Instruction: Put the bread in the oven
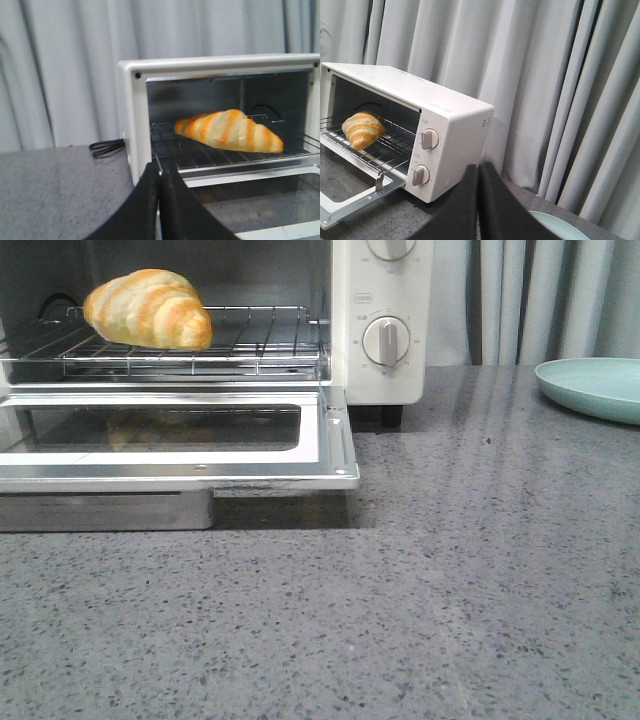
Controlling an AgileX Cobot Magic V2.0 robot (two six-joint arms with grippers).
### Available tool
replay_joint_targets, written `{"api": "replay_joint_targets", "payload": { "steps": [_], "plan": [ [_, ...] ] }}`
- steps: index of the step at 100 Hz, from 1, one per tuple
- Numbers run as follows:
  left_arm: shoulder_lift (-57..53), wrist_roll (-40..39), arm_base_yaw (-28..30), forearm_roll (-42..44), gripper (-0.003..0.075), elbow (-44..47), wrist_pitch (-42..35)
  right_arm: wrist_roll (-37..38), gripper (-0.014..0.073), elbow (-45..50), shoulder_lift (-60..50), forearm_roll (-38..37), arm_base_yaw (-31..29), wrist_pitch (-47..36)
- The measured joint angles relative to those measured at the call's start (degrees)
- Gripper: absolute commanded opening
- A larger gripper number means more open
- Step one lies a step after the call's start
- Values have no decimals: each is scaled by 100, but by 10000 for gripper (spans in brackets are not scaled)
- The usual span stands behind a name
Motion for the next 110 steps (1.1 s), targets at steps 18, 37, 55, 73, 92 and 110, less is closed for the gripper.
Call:
{"api": "replay_joint_targets", "payload": {
  "steps": [18,37,55,73,92,110],
  "plan": [
    [-65,-533,408,242,-21,375,774,0,-57,0,0,0,0,-9],
    [-65,-581,446,342,-21,517,1732,0,-58,0,0,0,0,-13],
    [-65,-581,459,352,-21,517,1732,0,-57,0,0,0,0,-22],
    [-65,-581,459,352,-21,526,1687,0,-58,0,0,0,0,-22],
    [-65,-581,459,352,-21,526,1674,0,-58,0,0,0,0,-22],
    [-65,-581,459,352,-21,526,1674,0,-58,0,0,0,0,-22]
  ]
}}
